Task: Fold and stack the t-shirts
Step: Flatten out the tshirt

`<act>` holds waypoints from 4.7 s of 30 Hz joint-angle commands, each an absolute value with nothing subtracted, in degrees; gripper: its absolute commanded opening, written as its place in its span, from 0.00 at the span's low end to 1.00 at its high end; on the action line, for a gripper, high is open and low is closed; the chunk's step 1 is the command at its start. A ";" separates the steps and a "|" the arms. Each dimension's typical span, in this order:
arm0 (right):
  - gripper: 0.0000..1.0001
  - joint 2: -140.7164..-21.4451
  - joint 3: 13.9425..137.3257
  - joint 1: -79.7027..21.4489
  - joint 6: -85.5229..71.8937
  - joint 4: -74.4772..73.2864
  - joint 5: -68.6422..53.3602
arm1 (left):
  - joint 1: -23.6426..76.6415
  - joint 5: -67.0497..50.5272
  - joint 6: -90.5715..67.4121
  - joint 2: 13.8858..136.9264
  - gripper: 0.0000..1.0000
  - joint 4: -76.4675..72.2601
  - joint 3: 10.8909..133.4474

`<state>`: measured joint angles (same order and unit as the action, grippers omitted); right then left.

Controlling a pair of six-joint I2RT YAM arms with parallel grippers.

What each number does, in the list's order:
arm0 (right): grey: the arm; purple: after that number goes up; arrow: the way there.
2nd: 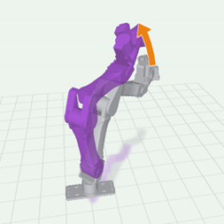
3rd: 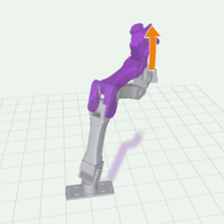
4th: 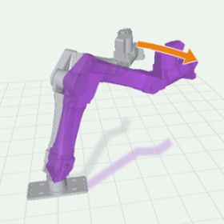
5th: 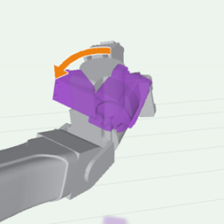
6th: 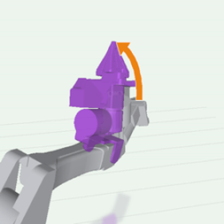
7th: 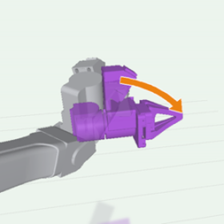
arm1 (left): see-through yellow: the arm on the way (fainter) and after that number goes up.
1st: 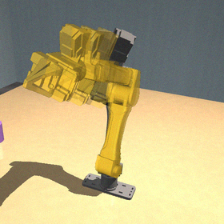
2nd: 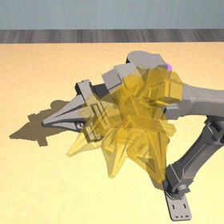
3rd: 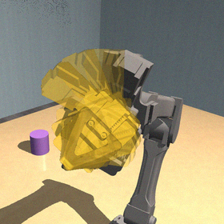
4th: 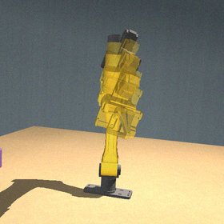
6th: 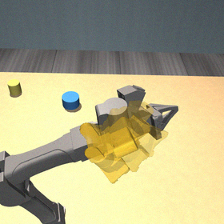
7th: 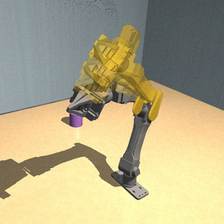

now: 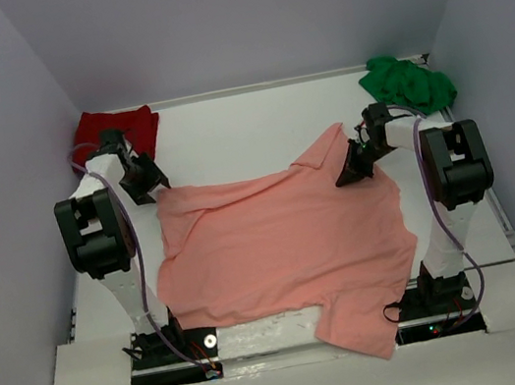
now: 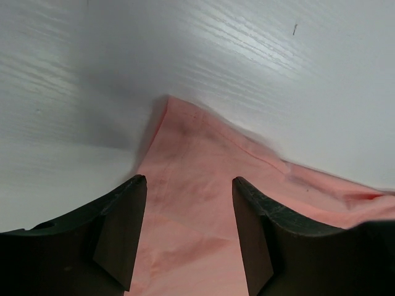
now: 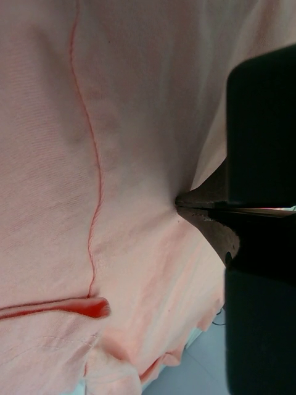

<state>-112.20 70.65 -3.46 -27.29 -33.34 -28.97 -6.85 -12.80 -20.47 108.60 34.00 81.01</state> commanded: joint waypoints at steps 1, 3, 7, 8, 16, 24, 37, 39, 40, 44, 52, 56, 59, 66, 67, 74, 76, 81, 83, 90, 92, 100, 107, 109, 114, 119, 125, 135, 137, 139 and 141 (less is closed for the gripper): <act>0.00 -113.20 68.47 -3.87 -26.54 -31.91 -25.40 | -6.94 -16.52 -19.34 111.60 0.67 30.85 81.82; 0.00 -113.03 68.38 -3.87 -26.46 -31.90 -25.23 | -7.03 -16.79 -18.99 113.11 0.67 31.46 83.58; 0.00 -112.59 68.64 -3.87 -26.46 -31.90 -25.14 | -6.94 -15.74 -18.37 115.40 0.66 31.64 85.34; 0.00 -112.50 68.82 -3.87 -26.54 -31.90 -24.96 | -7.03 -15.56 -18.11 116.01 0.66 31.81 85.78; 0.00 -113.03 68.99 -3.87 -26.63 -31.99 -25.14 | -6.94 -15.64 -18.28 117.86 0.47 32.17 87.01; 0.00 -113.47 69.34 -3.87 -26.63 -32.25 -24.96 | -7.03 -14.24 -18.28 118.83 0.29 34.89 90.96; 0.00 -114.00 69.61 -3.87 -26.10 -32.78 -24.61 | -7.82 -10.72 -16.61 123.83 0.25 41.74 102.38; 0.00 -113.99 69.61 -3.87 -26.02 -32.96 -24.52 | -8.17 -10.81 -16.35 125.06 0.26 42.97 104.49; 0.00 -113.99 69.61 -3.87 -25.93 -32.96 -24.52 | -8.26 -10.64 -16.17 125.50 0.27 43.33 105.20; 0.00 -113.82 69.61 -3.87 -25.84 -33.05 -24.52 | -8.88 -10.63 -15.73 127.52 0.35 44.65 107.66; 0.00 -113.38 69.26 -3.87 -25.75 -33.05 -24.52 | -9.31 -9.93 -16.26 127.53 0.44 43.77 107.05; 0.00 -113.12 69.17 -3.87 -25.93 -33.22 -24.52 | -9.58 -10.89 -16.52 127.70 0.44 43.59 108.28; 0.00 -113.12 69.34 -3.87 -25.93 -33.22 -24.61 | -9.67 -12.65 -16.35 128.06 0.44 44.30 109.95; 0.00 -113.38 69.87 -4.39 -26.37 -33.40 -24.52 | -9.67 -15.99 -16.26 127.00 0.47 43.77 108.20; 0.00 -113.47 69.96 -4.39 -26.37 -33.40 -24.52 | -9.67 -16.87 -16.35 126.74 0.47 43.68 107.76; 0.00 -113.29 69.96 -4.39 -26.63 -33.49 -24.35 | -9.67 -17.49 -15.21 124.28 0.47 42.28 101.52; 0.00 -113.38 69.96 -4.39 -26.72 -33.49 -24.34 | -9.67 -17.32 -14.85 123.75 0.47 42.10 99.50; 0.00 -113.73 70.22 -4.92 -26.89 -33.40 -24.35 | -9.67 -17.05 -14.85 121.56 0.46 40.78 95.81; 0.00 -113.91 70.31 -4.92 -26.98 -33.40 -24.26 | -9.67 -17.05 -14.94 121.20 0.45 40.52 95.28; 0.00 -113.91 70.40 -4.92 -26.98 -33.40 -24.26 | -9.75 -14.94 -15.64 120.67 0.45 40.87 96.41; 0.00 -113.91 70.31 -4.92 -26.90 -33.40 -24.26 | -9.84 -15.11 -15.99 119.97 0.46 40.35 96.94; 0.00 -114.26 69.96 -4.92 -26.72 -33.40 -24.43 | -9.84 -17.23 -17.84 113.56 0.47 37.44 96.33; 0.00 -114.79 70.57 -4.92 -26.63 -33.40 -24.70 | -9.76 -22.40 -17.67 107.32 0.47 33.05 90.27; 0.00 -114.96 70.84 -4.92 -26.46 -33.49 -24.87 | -9.67 -24.07 -17.75 107.05 0.47 33.57 88.08; 0.00 -115.31 71.01 -4.92 -26.46 -33.49 -24.96 | -8.53 -25.05 -16.88 106.08 0.47 33.66 84.20; 0.00 -115.49 71.10 -4.92 -26.28 -33.49 -25.05 | -7.74 -28.38 -16.35 106.08 0.47 33.40 80.86; 0.00 -115.75 71.02 -4.92 -26.28 -33.40 -25.14 | -6.16 -34.89 -16.35 107.75 0.47 31.99 77.87; 0.00 -115.66 71.28 -4.92 -26.28 -33.49 -25.14 | -5.54 -30.24 -17.40 111.97 0.42 31.11 77.69; 0.00 -115.66 71.37 -4.92 -26.19 -33.49 -25.31 | -5.54 -29.80 -16.96 113.28 0.33 31.90 79.70; 0.00 -115.66 71.46 -4.92 -26.19 -33.57 -25.05 | -5.54 -29.62 -16.61 114.96 0.08 32.69 81.73; 0.00 -115.66 71.63 -4.92 -26.10 -33.66 -25.05 | -5.54 -29.01 -16.35 116.45 0.00 33.66 82.96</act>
